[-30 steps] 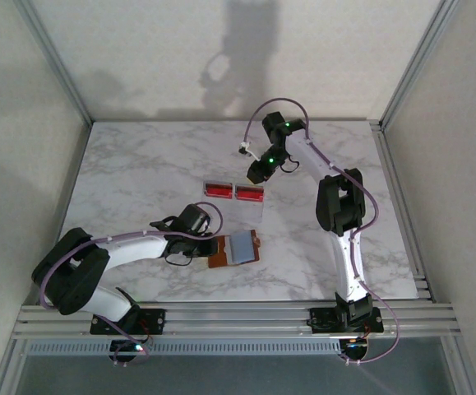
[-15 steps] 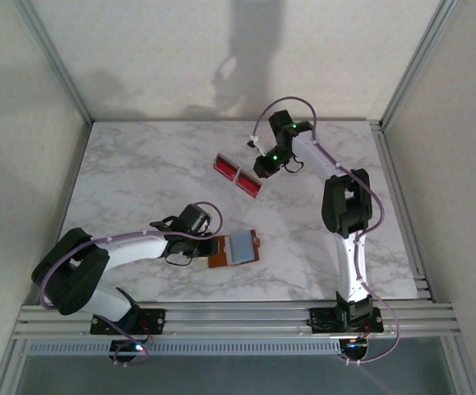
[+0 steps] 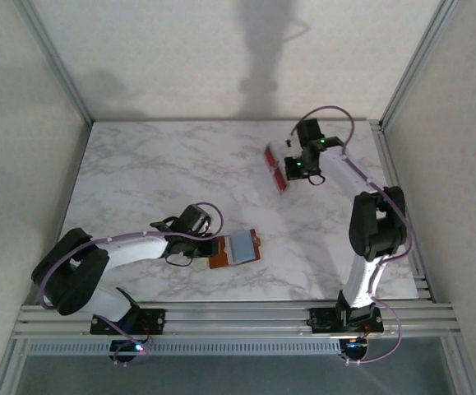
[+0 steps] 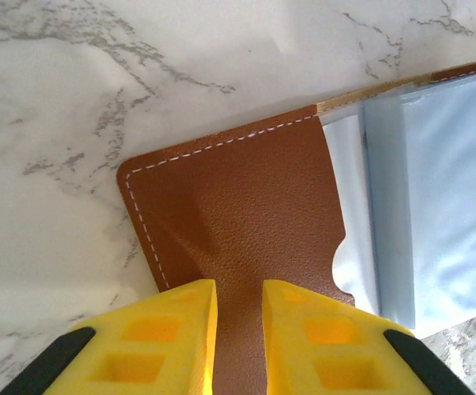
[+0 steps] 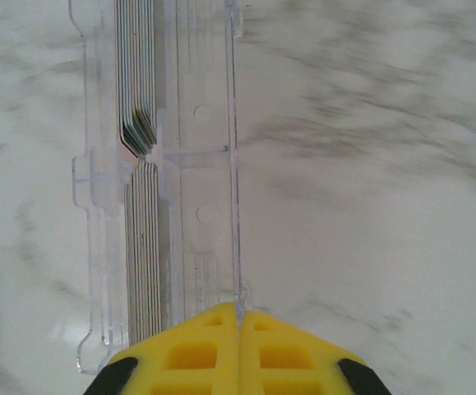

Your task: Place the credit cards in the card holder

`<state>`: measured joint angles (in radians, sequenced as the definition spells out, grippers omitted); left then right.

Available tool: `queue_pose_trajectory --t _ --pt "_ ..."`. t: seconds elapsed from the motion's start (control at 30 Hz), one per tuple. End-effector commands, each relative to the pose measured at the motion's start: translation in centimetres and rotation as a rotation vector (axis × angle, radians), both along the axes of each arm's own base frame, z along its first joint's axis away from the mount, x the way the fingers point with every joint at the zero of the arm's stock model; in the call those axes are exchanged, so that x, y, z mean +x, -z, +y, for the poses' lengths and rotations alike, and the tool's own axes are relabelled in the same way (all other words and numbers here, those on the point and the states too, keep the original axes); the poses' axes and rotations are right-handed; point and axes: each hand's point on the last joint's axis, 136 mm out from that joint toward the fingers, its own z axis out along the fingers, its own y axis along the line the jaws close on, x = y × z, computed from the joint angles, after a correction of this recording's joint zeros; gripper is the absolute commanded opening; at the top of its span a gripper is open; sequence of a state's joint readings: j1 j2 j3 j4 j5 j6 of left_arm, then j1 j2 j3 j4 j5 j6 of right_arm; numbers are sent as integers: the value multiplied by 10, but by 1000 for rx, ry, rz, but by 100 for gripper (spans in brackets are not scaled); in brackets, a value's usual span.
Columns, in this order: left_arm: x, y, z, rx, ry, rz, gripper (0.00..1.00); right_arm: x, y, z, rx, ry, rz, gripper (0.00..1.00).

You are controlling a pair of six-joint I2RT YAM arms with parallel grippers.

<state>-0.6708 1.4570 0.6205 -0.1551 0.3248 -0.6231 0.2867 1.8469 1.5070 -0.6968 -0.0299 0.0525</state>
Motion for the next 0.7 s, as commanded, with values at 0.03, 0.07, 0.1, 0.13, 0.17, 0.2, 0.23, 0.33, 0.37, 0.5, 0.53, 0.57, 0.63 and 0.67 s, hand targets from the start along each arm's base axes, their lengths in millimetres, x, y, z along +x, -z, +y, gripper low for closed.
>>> queue_pose_trajectory --t 0.03,0.07,0.1,0.13,0.17,0.2,0.23,0.33,0.37,0.5,0.53,0.57,0.63,0.67 --pt "-6 1 -3 17 40 14 22 7 -14 -38 -61 222 -77 0" --pt "-5 0 -4 17 45 13 21 6 -13 -40 -61 230 -76 0" --pt "-6 0 -5 20 48 14 21 5 -11 -43 -63 242 -72 0" --pt "-5 -1 -6 23 48 10 21 4 -9 -45 -67 250 -71 0" --pt "-5 -1 -6 25 45 5 21 4 -6 -47 -65 256 -70 0" --pt "-4 -2 -6 23 41 -2 21 3 -3 -47 -59 260 -65 0" --pt "-4 -3 -5 24 37 -4 22 2 -1 -46 -52 258 -61 0" --pt "-5 -3 -5 28 36 -1 23 1 -1 -47 -68 244 -48 6" --pt "-5 -4 -6 30 39 -2 24 0 -3 -48 -77 238 -44 10" --pt "-4 -6 -7 37 46 -15 24 -1 -19 -55 -105 244 -73 21" --pt "-4 -5 -7 43 47 -14 24 -3 -23 -55 -106 238 -77 24" --pt "-4 -4 -7 48 48 -12 24 -3 -26 -55 -108 234 -78 27" --pt "-4 -3 -7 51 47 -11 25 -4 -31 -53 -109 212 -77 35" --pt "-3 -3 -8 48 45 -17 25 -5 -33 -52 -109 206 -77 38"
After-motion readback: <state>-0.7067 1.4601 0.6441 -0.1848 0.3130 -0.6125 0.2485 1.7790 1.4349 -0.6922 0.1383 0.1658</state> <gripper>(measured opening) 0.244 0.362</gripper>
